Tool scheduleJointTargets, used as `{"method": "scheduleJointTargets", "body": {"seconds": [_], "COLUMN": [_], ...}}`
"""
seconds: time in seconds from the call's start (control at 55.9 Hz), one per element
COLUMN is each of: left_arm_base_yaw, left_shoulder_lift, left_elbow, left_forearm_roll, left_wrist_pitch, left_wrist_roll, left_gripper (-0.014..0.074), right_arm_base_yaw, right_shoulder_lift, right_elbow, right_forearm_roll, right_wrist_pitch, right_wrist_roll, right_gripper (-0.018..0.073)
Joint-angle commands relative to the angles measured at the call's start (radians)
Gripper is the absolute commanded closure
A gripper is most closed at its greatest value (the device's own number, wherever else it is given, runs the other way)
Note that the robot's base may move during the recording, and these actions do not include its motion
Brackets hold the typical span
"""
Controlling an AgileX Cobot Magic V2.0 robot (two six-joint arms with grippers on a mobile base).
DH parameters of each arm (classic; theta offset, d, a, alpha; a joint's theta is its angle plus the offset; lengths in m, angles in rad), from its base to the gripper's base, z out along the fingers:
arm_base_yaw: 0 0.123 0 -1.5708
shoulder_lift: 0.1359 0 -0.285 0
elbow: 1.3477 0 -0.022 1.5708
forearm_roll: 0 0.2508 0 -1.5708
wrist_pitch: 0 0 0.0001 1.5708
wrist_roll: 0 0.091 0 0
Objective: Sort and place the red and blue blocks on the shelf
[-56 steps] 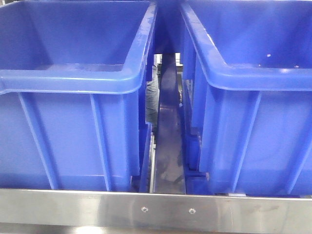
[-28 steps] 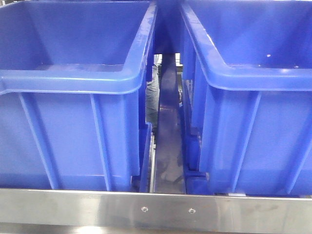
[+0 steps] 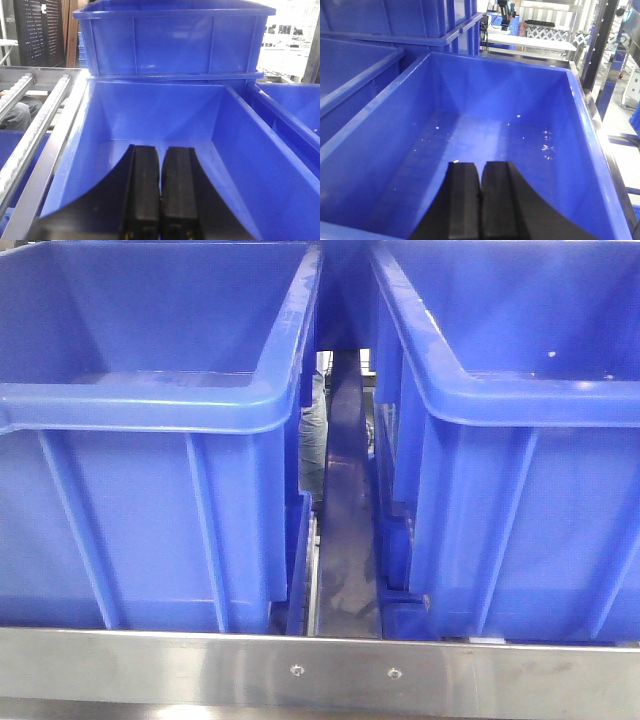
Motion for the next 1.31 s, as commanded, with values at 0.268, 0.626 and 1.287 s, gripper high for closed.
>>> {"method": "scheduleJointTargets", "body": {"seconds": [0.268, 0.626, 1.287], "left_arm_base_yaw": [0.003, 0.003, 0.003], "left_shoulder_lift": [0.011, 0.011, 0.011], "left_elbow": [-0.024, -0.024, -0.024], "left_forearm_roll": [-0.008, -0.008, -0.008], "left_wrist_pitch": [-0.083, -0.083, -0.083], "left_wrist_roll": [-0.010, -0.010, -0.010], "left_gripper": [0.0517, 0.0517, 0.0517], "right_arm_base_yaw": [-0.026, -0.156, -0.152], "right_shoulder_lift": [0.007, -0.164, -0.164], "right_elbow": [-0.004, 0.357, 0.501], "right_forearm_roll": [-0.001, 0.117, 0.102], "right_wrist_pitch": [-0.077, -0.244, -0.458], "right_wrist_roll": [-0.008, -0.082, -0.146], "right_gripper": [0.0510, 0.0510, 0.0510]}}
